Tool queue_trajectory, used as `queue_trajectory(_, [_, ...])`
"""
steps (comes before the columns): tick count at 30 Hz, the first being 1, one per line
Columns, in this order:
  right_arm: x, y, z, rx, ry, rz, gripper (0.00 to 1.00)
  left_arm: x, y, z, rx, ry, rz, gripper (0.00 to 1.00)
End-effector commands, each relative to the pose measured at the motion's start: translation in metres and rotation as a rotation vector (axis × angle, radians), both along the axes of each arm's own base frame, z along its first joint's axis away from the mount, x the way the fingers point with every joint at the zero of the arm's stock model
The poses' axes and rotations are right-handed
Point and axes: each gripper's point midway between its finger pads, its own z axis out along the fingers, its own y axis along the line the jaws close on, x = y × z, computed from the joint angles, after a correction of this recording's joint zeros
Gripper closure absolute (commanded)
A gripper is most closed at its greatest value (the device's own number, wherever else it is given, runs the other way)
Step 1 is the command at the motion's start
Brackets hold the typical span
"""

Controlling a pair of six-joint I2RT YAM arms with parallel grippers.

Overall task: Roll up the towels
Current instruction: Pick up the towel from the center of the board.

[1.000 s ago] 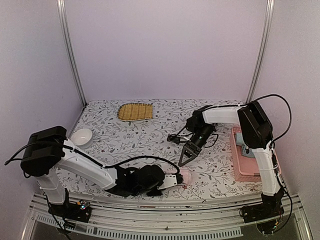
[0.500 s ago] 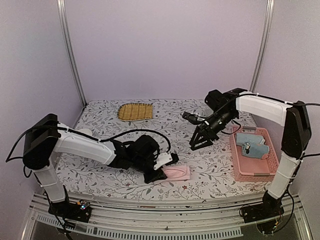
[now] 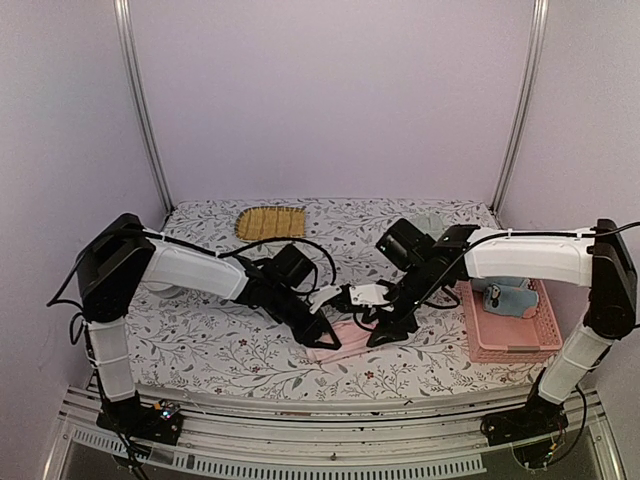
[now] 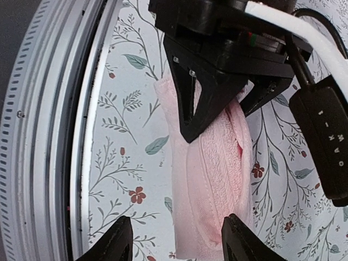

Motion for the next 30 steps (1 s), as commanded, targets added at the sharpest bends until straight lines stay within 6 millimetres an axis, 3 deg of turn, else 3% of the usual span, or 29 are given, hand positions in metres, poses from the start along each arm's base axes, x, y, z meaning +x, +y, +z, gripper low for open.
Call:
queue_trajectory(1, [0.026, 0.010, -0.001, -0.008, -0.224, -0.007, 0.41, -0.011, 0.013, -0.022, 0.039, 0.171, 0.005, 0.82])
queue_trajectory(12, [0.028, 0.026, -0.036, -0.061, -0.326, 0.072, 0.39, -0.006, 0.018, -0.044, 0.072, 0.227, 0.018, 0.82])
queue_trajectory(21, [0.012, 0.024, -0.072, -0.095, -0.249, 0.141, 0.39, 0.008, 0.026, -0.053, 0.066, 0.279, 0.059, 0.82])
queue_trajectory(30, [0.004, 0.020, -0.110, -0.166, -0.333, 0.171, 0.41, 0.025, 0.037, -0.069, 0.105, 0.316, 0.137, 0.81])
